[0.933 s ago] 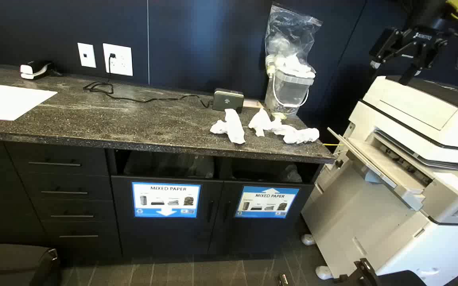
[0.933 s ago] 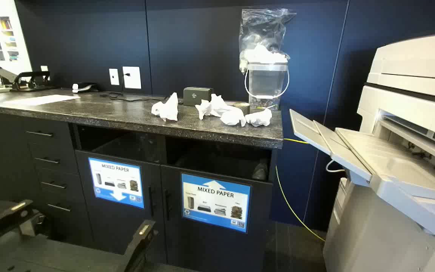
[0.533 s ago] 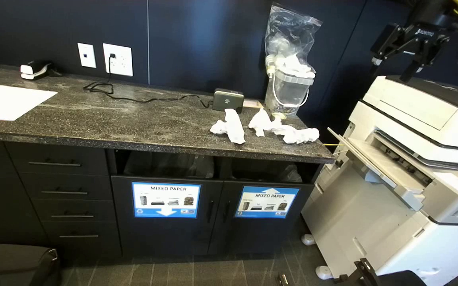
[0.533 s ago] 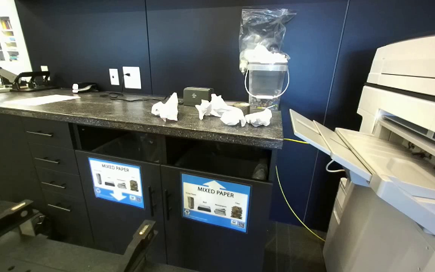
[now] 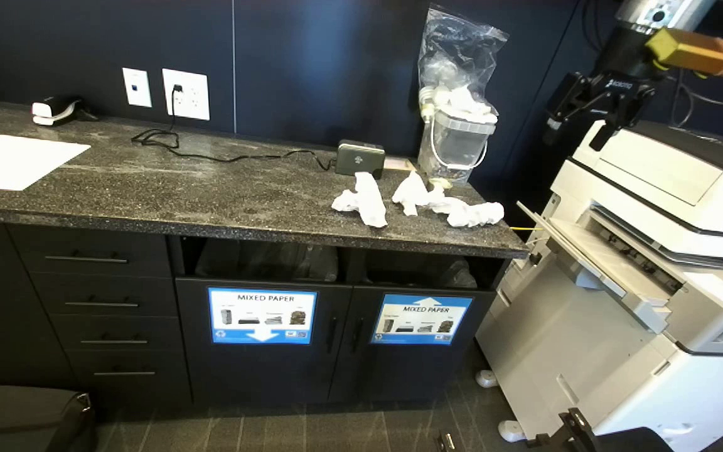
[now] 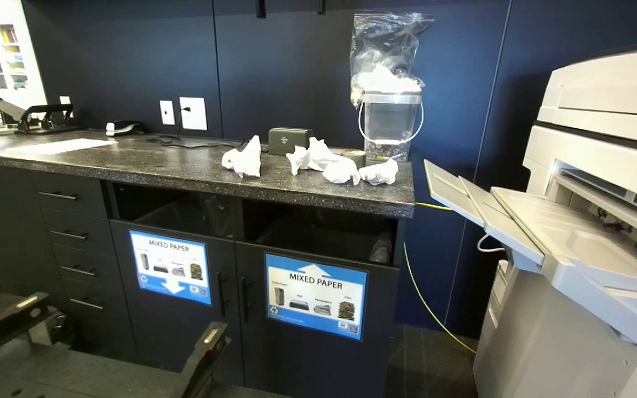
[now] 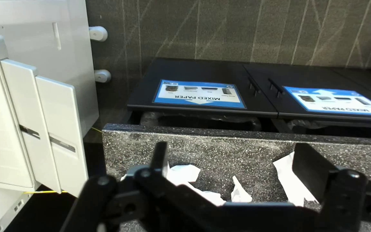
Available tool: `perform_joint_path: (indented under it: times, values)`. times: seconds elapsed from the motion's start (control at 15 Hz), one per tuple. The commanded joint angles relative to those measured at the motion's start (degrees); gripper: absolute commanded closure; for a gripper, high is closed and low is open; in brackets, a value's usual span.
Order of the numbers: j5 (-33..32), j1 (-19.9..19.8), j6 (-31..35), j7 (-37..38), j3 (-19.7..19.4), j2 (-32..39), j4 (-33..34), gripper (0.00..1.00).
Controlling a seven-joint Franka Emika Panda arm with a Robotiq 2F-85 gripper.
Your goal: Pick the papers on the counter and put them in the bin
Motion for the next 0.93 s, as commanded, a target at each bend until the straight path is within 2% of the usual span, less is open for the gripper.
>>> perform_joint_path:
  times: [0.0, 0.2, 0.4, 0.6, 0.87]
  values:
    - [0.1, 1.6, 9.0, -2.2, 1.3, 5.8, -0.2, 0.0]
    - [-0.6, 2.4, 19.4, -4.6, 2.2, 12.6, 1.1, 0.0]
    - [0.6, 2.7, 24.5, -10.8, 2.3, 20.4, 5.3, 0.0]
    - [1.3, 1.8, 26.6, -19.6, 2.8, 27.9, 10.1, 0.0]
    - [0.1, -1.1, 25.3, -27.5, 4.1, 38.0, 19.3, 0.0]
